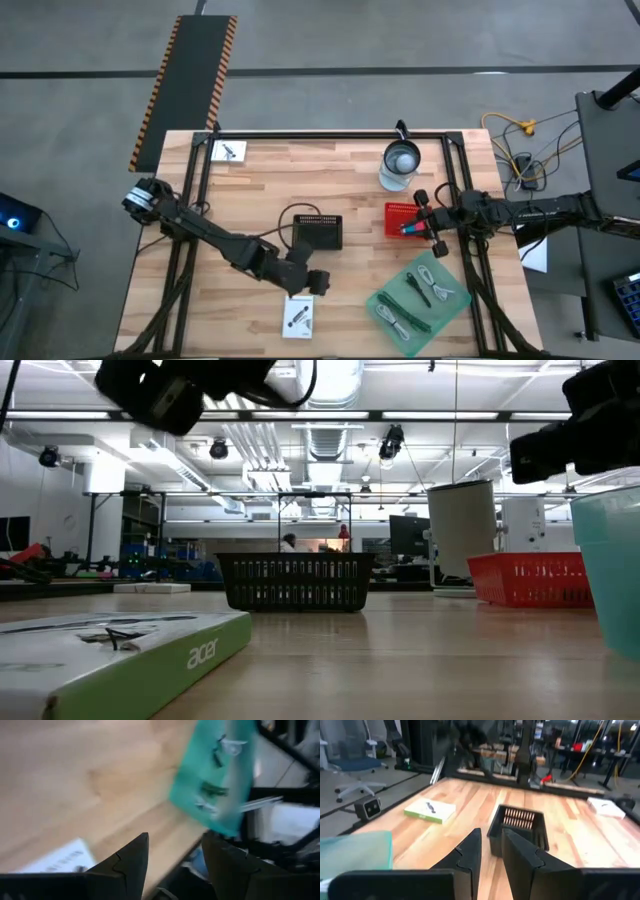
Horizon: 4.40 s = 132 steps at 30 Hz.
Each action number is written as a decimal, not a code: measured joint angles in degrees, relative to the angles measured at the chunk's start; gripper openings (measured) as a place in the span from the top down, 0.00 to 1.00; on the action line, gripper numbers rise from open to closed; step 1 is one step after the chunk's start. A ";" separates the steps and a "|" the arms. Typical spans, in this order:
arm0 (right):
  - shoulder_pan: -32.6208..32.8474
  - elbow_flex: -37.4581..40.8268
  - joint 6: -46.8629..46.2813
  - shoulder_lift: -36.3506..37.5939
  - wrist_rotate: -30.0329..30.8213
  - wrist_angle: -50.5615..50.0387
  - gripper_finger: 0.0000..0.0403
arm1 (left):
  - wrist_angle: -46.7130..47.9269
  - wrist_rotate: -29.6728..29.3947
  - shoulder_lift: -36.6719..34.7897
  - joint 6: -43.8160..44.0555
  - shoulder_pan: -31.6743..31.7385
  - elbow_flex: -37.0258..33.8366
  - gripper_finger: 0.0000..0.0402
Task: Pick and place items into bin
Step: Put the bottom white card reader box into the black bin
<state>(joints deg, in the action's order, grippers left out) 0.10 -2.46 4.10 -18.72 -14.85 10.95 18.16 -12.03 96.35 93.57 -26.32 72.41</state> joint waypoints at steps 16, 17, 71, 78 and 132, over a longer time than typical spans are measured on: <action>0.00 0.00 -0.07 -0.11 -0.11 -1.01 0.84 | 0.95 4.56 6.88 17.96 -1.94 4.39 0.58; 0.00 0.00 0.14 -0.08 -0.11 -0.88 0.84 | 0.81 5.77 7.55 19.12 -2.16 4.77 0.58; 0.02 0.00 0.57 -0.24 -0.09 1.10 0.84 | 21.60 8.75 25.36 34.95 -7.18 21.10 0.58; 0.01 0.00 0.57 -0.21 -0.09 0.80 0.84 | 21.24 10.72 26.03 36.47 -7.15 21.04 0.58; 0.00 0.00 1.00 -0.21 -0.09 0.77 0.84 | 35.94 25.90 24.73 30.62 -7.32 18.83 0.71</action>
<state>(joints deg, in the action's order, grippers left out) 0.10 -2.46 5.10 -18.93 -14.94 11.73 54.10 13.87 121.08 124.19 -33.64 91.24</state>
